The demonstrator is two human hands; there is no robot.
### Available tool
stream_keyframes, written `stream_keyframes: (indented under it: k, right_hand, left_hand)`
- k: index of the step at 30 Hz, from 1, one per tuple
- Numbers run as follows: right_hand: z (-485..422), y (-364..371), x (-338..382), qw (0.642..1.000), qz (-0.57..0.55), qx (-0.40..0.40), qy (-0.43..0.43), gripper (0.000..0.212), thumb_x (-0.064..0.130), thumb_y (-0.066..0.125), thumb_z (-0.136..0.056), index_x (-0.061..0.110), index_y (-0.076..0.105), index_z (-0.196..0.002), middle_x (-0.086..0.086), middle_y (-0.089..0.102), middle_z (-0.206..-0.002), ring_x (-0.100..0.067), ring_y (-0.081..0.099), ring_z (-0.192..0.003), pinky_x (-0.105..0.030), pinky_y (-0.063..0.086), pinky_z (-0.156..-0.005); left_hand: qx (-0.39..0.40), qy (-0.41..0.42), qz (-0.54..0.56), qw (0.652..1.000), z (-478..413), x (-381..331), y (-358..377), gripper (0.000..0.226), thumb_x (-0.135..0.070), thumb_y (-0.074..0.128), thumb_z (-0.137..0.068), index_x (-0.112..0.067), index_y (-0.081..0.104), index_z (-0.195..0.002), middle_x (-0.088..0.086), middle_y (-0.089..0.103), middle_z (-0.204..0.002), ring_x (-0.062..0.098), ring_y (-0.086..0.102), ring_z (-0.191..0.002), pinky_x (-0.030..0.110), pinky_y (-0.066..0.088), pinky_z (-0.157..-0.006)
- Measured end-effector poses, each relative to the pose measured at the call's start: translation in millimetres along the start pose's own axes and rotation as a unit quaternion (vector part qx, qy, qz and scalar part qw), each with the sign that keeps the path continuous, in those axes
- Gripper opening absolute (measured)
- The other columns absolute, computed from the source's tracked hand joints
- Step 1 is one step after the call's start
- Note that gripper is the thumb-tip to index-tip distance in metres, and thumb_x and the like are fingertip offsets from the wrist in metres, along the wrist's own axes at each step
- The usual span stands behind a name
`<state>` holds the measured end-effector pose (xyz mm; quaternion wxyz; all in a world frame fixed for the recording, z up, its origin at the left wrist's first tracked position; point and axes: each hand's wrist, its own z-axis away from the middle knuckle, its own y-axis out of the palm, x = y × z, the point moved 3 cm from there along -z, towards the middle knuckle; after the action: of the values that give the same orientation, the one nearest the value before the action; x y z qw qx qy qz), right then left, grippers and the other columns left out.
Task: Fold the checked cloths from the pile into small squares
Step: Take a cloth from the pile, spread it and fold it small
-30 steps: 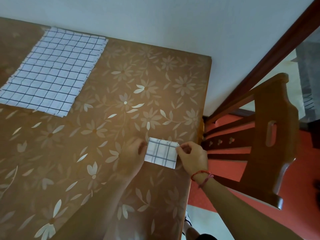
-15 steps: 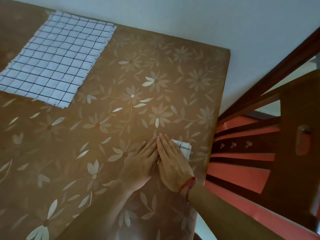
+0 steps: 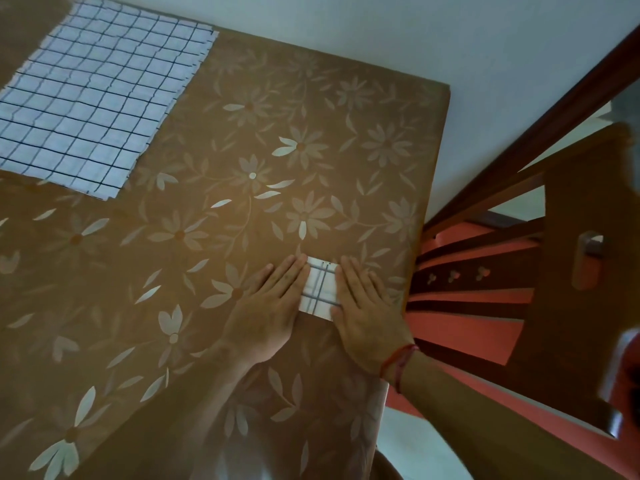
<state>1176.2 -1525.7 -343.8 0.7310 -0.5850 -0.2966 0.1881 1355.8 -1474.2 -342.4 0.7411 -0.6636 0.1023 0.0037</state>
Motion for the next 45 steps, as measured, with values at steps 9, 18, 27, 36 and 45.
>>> stream_keyframes:
  k: [9,18,27,36,45]
  right_hand:
    - [21.0,-5.8,-23.2,1.0,0.03,-0.002,0.009,0.06,0.035,0.023,-0.1,0.0,0.022,-0.149,-0.016,0.019,-0.157,-0.025,0.013,-0.148,-0.046,0.021,-0.116]
    - [19.9,-9.1,-19.9,0.999,0.012,0.039,0.028,0.06,0.033,0.024,-0.098,-0.001,0.027,-0.147,-0.017,0.024,-0.155,-0.028,0.019,-0.146,-0.049,0.027,-0.114]
    - [10.3,-62.5,-7.2,0.91,-0.366,-0.065,0.183,0.036,0.021,0.034,-0.102,0.011,0.053,-0.131,-0.003,0.05,-0.139,-0.018,0.044,-0.129,-0.035,0.034,-0.11]
    - [26.5,-52.9,7.0,0.644,-0.63,-0.099,0.422,0.035,0.023,0.044,-0.099,0.004,0.067,-0.081,-0.011,0.072,-0.092,-0.029,0.066,-0.097,-0.049,0.052,-0.091]
    - [18.2,-63.6,7.0,0.559,-0.699,-0.095,0.435,0.028,0.019,0.04,-0.103,0.009,0.058,-0.083,0.002,0.063,-0.083,-0.009,0.061,-0.078,-0.031,0.048,-0.078]
  left_hand:
    - [-0.009,-0.006,0.017,1.0,10.7,-7.2,-8.3,0.053,-0.021,0.024,-0.1,-0.007,0.026,-0.151,0.007,0.024,-0.159,0.019,0.015,-0.148,0.035,0.01,-0.119]
    - [0.024,0.023,0.082,0.996,55.2,-21.9,-6.1,0.054,-0.032,0.019,-0.105,-0.011,0.019,-0.154,0.001,0.008,-0.163,0.01,0.002,-0.149,0.034,0.012,-0.12]
    - [-0.111,-0.315,0.527,0.781,11.8,-25.6,-73.4,0.038,-0.014,0.047,-0.098,-0.041,0.071,-0.085,-0.023,0.071,-0.092,-0.005,0.063,-0.093,0.018,0.047,-0.081]
    - [-0.097,-0.389,0.605,0.688,6.6,-22.8,-52.8,0.038,-0.017,0.05,-0.098,-0.036,0.077,-0.078,-0.002,0.071,-0.106,0.01,0.067,-0.098,0.029,0.052,-0.086]
    - [-0.094,-0.39,0.645,0.651,10.2,-30.5,-53.4,0.038,-0.01,0.047,-0.099,-0.027,0.075,-0.082,-0.005,0.075,-0.095,0.011,0.069,-0.097,0.036,0.052,-0.096]
